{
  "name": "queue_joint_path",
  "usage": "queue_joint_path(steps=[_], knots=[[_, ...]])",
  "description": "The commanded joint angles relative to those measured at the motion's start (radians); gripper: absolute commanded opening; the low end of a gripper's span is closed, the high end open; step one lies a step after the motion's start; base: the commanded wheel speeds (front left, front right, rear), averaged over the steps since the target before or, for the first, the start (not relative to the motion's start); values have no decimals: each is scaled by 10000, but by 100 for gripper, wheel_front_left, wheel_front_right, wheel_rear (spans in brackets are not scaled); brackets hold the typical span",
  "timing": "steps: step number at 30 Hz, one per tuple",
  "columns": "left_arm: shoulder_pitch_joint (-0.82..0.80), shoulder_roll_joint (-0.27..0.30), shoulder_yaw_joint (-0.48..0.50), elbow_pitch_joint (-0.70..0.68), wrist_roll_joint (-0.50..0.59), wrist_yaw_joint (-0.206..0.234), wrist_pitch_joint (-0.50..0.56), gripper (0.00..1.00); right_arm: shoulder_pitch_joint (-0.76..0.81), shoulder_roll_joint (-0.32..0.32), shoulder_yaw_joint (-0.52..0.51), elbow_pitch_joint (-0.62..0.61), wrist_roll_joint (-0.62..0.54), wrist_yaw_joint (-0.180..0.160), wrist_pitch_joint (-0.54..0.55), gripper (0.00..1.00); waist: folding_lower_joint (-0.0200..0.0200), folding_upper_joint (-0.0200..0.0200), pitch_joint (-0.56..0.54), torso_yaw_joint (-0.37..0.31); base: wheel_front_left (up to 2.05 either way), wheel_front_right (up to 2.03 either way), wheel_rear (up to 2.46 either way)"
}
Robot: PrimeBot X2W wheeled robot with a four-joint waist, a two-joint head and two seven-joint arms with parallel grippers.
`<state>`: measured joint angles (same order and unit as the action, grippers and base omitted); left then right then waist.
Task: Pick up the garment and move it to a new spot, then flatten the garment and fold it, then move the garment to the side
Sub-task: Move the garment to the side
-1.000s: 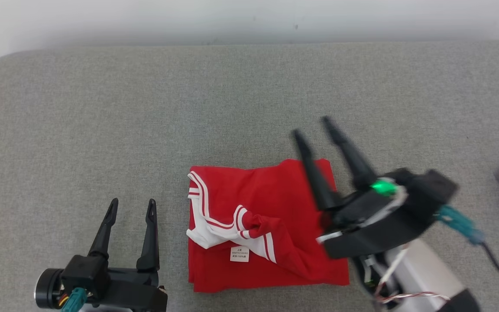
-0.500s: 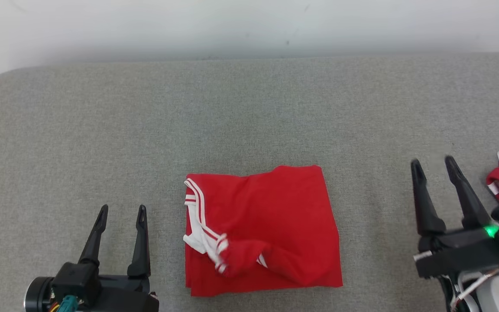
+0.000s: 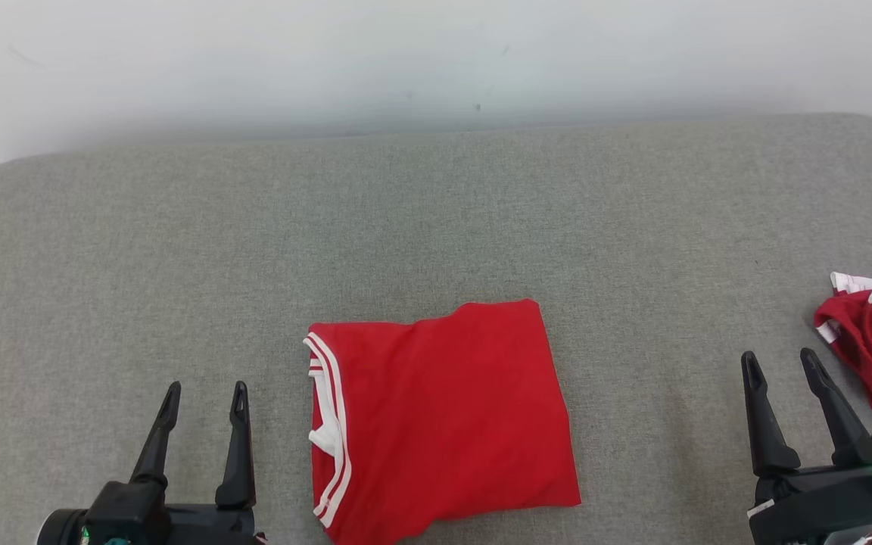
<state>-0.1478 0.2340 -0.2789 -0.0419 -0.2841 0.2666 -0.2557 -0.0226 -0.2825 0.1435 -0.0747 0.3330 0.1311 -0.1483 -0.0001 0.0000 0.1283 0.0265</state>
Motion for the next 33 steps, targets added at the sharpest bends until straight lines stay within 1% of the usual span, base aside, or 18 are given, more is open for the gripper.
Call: queue_joint_path(steps=[1, 8, 14, 21, 22, 27, 33], knots=[[149, 79, 11, -44, -82, 49, 38, 100, 143, 24, -37, -50, -85, -8, 39, 100, 1, 0, -65, -45, 0, 0, 0], [187, 146, -56, -134, -71, 80, 139, 100, 176, 4, -34, -116, -120, -8, 144, 100, 1, 0, -129, -6, 0, 0, 0], [48, 126, -88, -160, -84, 125, 145, 100, -71, -220, 257, 89, 21, -8, 507, 100, 1, 0, -21, 228, 0, 0, 0], [-120, -42, -224, -144, -84, 111, 64, 100, -775, -705, 1656, 1049, 448, -8, 1026, 100, 1, 0, 338, 762, 0, 0, 0], [-120, -42, -224, -144, -84, 111, 64, 100, -775, -705, 1656, 1049, 448, -8, 1026, 100, 1, 0, 338, 762, 0, 0, 0], [-243, -189, -300, -40, -90, 51, 15, 100, -1509, -842, 2873, 2046, 935, -8, 1092, 100, 1, 0, 603, 1160, 0, 0, 0], [-390, -349, -333, 105, -101, -12, -25, 100, -2331, -891, 4030, 3130, 1530, -8, 1046, 100, 1, 0, 826, 1520, 0, 0, 0]])
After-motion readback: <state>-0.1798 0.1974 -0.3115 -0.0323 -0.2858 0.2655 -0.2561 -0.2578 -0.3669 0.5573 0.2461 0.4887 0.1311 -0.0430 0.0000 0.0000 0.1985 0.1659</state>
